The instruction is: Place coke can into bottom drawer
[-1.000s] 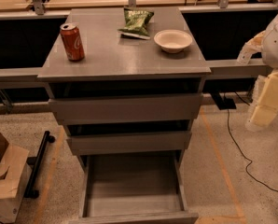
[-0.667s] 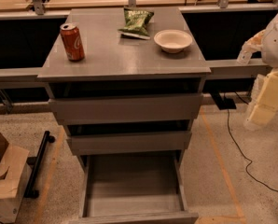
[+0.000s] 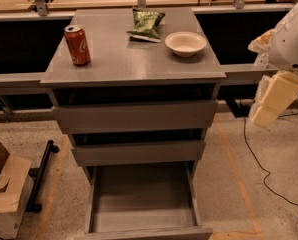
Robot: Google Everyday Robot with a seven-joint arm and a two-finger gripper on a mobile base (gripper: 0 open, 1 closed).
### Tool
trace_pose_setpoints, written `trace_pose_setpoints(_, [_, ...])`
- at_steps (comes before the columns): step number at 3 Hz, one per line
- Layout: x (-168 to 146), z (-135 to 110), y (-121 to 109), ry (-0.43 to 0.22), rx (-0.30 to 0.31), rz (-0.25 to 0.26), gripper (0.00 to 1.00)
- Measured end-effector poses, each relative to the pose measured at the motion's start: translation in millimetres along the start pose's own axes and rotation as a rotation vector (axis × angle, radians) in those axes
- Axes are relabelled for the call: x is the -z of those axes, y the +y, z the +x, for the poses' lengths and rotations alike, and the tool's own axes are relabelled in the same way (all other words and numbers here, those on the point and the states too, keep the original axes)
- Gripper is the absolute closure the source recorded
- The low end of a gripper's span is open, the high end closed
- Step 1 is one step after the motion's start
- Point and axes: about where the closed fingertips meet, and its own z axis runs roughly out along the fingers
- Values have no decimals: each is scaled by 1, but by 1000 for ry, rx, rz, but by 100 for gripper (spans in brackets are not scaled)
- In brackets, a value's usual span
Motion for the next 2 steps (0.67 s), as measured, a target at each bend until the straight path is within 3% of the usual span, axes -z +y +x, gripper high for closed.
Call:
trace_pose_setpoints(1, [-19, -25, -10, -62, 16, 1, 0])
trace_pose_setpoints(2, [-61, -78, -37, -207, 69, -23, 0])
